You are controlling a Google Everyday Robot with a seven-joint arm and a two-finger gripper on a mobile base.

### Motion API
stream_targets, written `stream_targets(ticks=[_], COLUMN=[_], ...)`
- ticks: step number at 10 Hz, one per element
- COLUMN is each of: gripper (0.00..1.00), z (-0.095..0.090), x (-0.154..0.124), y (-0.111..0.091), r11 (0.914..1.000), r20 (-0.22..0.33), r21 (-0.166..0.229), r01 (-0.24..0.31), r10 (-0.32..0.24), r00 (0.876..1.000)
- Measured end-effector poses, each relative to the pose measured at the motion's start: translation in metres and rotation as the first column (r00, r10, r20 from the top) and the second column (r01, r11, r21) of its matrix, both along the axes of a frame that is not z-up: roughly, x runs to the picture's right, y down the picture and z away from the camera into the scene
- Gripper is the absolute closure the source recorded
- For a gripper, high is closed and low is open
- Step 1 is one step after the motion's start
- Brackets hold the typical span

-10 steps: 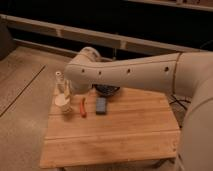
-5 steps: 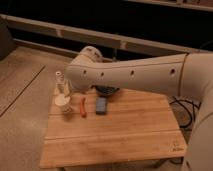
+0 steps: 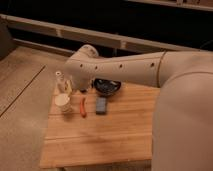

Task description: Place the ceramic cup in the ceramic bowl

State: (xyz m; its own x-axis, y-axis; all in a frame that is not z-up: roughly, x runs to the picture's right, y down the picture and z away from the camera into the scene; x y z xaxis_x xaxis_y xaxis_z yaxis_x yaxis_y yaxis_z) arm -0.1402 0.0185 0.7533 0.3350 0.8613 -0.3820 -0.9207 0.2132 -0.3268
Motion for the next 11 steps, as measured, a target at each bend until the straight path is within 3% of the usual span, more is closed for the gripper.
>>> stream_targets(ticks=[3,6,10,11], gripper=[0.35,0.35,0.35,0.38], z=[0.033,0.068,0.098,0.103], x=[-0.022,-0.049,-0.06,-0.062], y=[0.008,0.013,0.025,0.029], r11=[0.9968,0.9881,0.9714,0.9639], r20=[0.016,0.052,0.065,0.071], r21=[-0.072,-0.138,-0.223,-0.252], r01=[0.034,0.068,0.082,0.086], r10=[-0.033,-0.062,-0.069,-0.07], r00=[0.999,0.997,0.996,0.995])
